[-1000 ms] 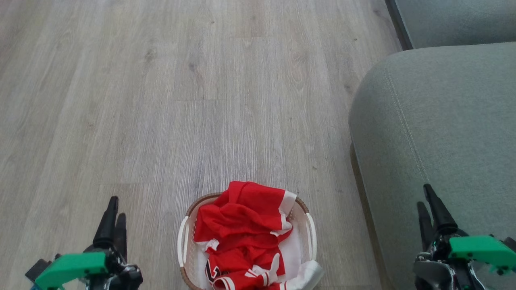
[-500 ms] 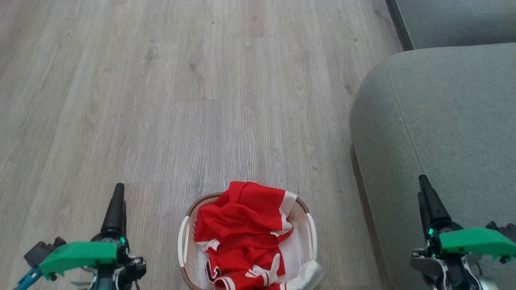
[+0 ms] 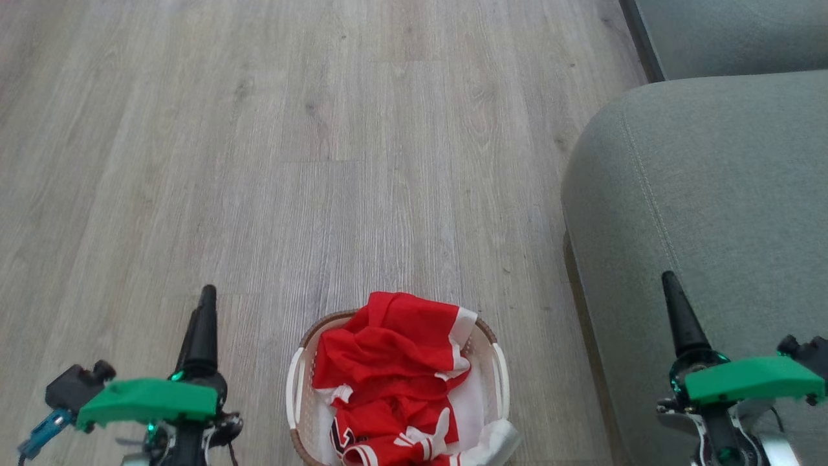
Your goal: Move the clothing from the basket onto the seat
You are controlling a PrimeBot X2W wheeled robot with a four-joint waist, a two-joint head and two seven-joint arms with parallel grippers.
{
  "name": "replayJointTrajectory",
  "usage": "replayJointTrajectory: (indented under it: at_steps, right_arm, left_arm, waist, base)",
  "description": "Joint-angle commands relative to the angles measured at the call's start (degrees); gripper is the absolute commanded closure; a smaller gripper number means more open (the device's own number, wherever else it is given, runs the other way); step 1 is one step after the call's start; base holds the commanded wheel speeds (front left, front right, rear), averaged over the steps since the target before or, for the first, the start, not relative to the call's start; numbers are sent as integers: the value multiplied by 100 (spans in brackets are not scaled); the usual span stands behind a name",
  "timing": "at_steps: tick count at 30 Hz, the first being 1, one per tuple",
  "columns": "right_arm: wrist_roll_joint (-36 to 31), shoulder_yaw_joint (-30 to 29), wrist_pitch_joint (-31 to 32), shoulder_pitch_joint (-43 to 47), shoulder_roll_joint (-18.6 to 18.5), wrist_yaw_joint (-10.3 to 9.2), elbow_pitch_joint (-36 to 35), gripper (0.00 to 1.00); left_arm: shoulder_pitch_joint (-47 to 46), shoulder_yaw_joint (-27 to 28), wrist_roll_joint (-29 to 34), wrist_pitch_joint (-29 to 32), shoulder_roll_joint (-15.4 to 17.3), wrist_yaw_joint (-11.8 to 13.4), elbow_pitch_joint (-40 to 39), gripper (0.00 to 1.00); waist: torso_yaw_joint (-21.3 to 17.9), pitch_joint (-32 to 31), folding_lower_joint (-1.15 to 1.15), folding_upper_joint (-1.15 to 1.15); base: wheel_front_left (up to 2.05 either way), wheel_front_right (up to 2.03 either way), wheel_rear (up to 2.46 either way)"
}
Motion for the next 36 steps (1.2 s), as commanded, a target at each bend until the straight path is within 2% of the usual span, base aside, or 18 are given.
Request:
replayJointTrajectory:
  at_steps: [1,14,36]
  right_arm:
    - [-249,81,-102,-147,-126,0,-276,0]
    - [-1380,235,-307,-102,-201,0,-368,0]
    - [-2852,431,-681,-58,-249,-1,-598,0]
  left_arm:
    - [-282,39,282,-64,93,-23,-264,0]
    - [-288,-91,1557,-266,133,24,-377,0]
    - [-337,-246,3110,-634,117,29,-582,0]
  waist:
    - [3,1,0,0]
    - [26,0,0,0]
    - [69,-1,0,0]
  base:
    - [0,0,0]
    - [0,0,0]
    - [0,0,0]
